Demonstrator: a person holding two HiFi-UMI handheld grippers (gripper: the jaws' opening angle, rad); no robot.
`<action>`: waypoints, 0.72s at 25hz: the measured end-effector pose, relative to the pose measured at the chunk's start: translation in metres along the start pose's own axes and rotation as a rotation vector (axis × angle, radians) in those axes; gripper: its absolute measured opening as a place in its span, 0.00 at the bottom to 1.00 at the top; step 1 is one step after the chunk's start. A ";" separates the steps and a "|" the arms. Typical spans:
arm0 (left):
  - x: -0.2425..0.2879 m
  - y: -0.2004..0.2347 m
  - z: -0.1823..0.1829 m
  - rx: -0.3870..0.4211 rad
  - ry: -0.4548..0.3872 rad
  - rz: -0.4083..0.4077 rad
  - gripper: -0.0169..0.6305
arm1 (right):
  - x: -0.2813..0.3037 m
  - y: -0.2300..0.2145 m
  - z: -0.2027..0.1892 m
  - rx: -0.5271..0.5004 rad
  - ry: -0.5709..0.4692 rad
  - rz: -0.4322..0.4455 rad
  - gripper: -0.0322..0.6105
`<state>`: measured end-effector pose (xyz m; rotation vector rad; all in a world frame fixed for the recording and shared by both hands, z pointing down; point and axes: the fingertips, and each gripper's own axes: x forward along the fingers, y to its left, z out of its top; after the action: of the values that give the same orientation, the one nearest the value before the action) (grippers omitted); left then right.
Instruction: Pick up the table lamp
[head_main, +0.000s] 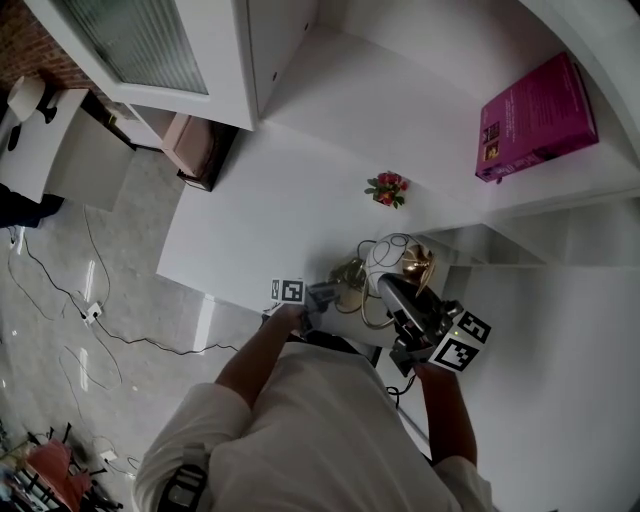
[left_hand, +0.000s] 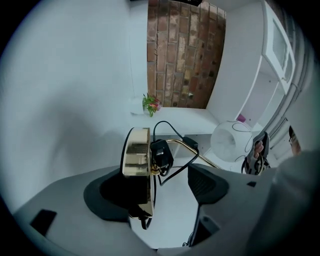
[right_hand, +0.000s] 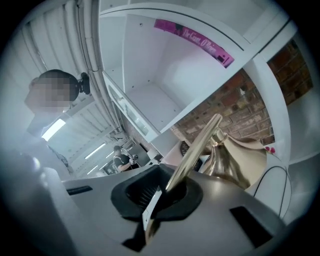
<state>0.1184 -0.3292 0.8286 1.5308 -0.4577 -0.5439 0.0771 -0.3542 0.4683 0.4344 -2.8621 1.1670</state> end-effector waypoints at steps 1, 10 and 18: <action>-0.001 -0.003 -0.001 0.001 0.007 -0.006 0.58 | 0.000 0.004 0.001 -0.022 0.005 0.000 0.05; -0.012 -0.038 -0.005 0.024 0.076 -0.065 0.51 | 0.000 0.038 0.018 -0.150 -0.029 -0.029 0.05; -0.033 -0.051 -0.008 0.062 0.117 -0.029 0.39 | 0.004 0.072 0.018 -0.215 -0.076 -0.051 0.05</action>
<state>0.0943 -0.3018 0.7791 1.6214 -0.3654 -0.4636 0.0556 -0.3185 0.4068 0.5488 -2.9772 0.8403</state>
